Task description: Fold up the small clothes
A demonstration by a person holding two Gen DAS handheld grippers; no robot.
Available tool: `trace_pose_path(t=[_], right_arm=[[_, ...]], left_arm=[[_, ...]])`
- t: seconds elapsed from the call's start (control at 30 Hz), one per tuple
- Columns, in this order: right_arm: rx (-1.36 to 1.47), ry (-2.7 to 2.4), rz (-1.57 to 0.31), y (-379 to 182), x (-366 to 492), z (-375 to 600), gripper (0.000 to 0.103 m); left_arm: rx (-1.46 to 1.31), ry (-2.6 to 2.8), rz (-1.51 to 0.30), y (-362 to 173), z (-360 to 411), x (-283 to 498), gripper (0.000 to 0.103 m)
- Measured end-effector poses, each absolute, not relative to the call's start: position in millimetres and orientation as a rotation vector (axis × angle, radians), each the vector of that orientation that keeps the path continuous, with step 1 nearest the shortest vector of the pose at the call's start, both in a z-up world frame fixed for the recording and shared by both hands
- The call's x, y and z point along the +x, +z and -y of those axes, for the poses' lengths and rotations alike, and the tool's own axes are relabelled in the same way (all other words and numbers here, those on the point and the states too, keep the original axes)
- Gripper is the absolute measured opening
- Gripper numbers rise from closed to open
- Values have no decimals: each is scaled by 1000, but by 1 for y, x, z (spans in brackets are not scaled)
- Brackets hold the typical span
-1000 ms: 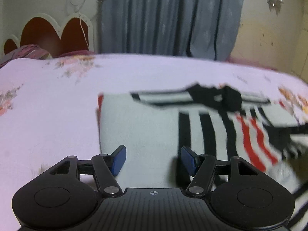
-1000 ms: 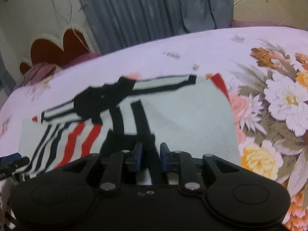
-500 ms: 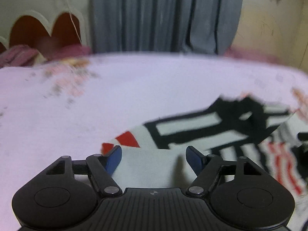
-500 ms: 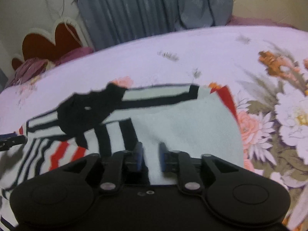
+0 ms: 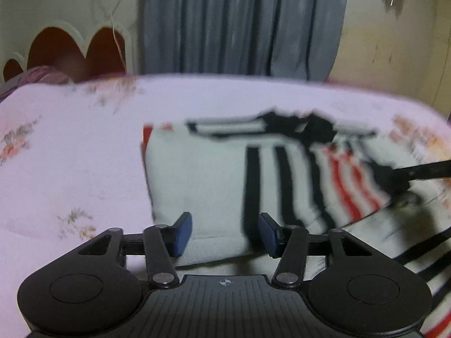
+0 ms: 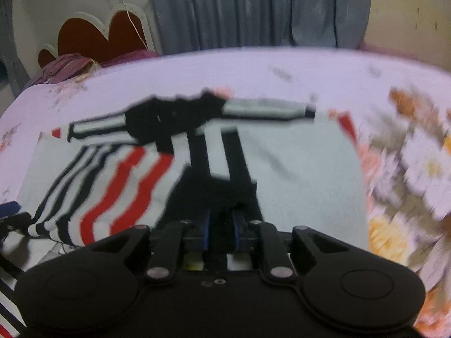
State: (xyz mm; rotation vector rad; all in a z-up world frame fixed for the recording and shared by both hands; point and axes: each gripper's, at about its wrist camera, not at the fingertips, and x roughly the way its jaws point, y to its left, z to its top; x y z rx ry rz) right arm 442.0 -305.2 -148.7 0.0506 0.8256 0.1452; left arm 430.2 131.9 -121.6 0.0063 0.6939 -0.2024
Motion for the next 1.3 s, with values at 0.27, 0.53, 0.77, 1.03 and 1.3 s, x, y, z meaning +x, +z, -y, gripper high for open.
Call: trace_pose_path(t=[0.27,0.53,0.77,1.03,1.3], right_arm=[[7,150,-886,-160,432,303,16],[89,65,-790,-148,488,323,16],[76,36,-856,-175,516,323,15],[79,244,-791,-156,495,246,21],[-100,153,-823,-169,481,269,7]], left_arm=[[-16,-194,-718,-127,-136,433,52],[7,-163,-641,-114,-152,539,52],[-21,-135,-758,-144,-147,594,57],[27,-271,-731,-145,-62,549,58],[100,-241,-724,-161,-106,530,63]])
